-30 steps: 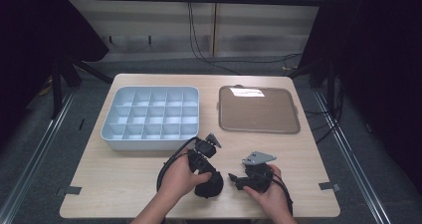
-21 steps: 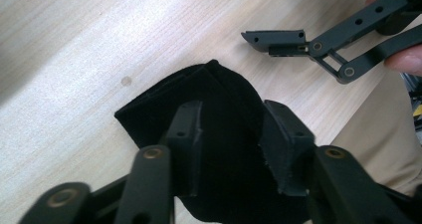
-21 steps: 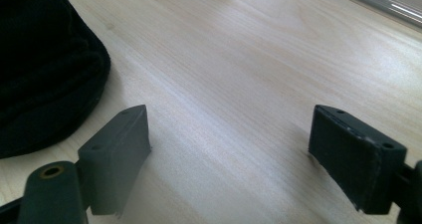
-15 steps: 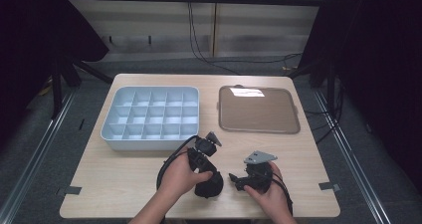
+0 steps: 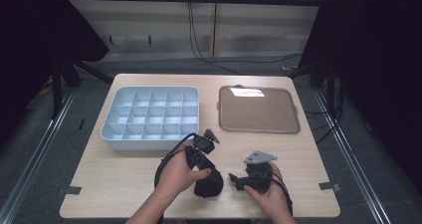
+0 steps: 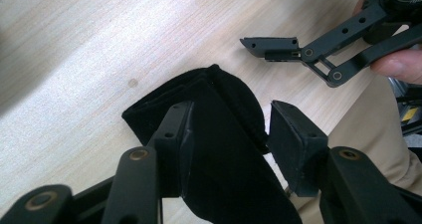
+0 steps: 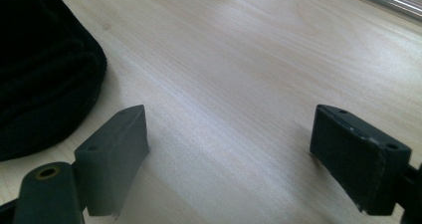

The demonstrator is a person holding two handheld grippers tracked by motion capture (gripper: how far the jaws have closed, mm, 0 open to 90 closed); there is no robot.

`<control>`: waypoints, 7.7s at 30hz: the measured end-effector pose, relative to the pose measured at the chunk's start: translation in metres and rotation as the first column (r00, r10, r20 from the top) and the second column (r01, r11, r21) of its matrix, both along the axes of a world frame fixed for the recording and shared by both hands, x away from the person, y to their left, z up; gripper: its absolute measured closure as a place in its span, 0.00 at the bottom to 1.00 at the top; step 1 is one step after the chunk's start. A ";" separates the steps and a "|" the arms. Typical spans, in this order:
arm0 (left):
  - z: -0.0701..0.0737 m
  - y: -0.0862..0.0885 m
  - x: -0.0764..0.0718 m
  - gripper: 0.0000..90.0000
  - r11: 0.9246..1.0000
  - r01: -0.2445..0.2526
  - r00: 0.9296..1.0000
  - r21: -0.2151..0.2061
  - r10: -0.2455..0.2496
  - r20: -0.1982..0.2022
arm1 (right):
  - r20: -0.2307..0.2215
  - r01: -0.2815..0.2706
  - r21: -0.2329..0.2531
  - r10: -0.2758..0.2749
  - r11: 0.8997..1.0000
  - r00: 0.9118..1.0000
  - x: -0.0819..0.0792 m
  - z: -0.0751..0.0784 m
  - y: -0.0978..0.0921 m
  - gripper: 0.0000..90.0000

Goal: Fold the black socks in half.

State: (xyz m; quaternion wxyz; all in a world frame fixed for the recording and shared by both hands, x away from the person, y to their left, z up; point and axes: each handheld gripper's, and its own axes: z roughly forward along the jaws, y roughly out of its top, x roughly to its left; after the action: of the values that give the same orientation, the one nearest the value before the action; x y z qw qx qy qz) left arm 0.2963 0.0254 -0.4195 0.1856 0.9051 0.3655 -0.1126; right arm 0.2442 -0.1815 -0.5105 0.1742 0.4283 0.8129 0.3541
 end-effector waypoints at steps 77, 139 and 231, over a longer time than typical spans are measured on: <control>-0.002 -0.001 0.008 0.76 1.000 -0.007 1.000 -0.018 0.007 0.003 | -0.075 -0.195 0.087 0.202 0.977 0.977 -0.010 0.035 0.017 0.99; -0.032 0.036 0.014 0.46 0.993 -0.113 0.994 0.046 0.113 0.000 | -0.092 -0.312 0.100 0.321 0.945 0.943 -0.018 0.029 0.052 0.99; -0.025 0.006 0.003 0.80 0.992 -0.042 0.999 0.117 0.042 -0.001 | -0.057 -0.238 0.113 0.245 0.965 0.968 -0.012 0.024 0.027 0.70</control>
State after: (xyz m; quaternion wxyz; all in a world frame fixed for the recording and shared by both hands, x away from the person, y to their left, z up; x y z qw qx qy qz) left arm 0.2988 0.0312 -0.4448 0.1340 0.9064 0.3907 -0.0885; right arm 0.2317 -0.1547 -0.4865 0.0781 0.3466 0.8450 0.3997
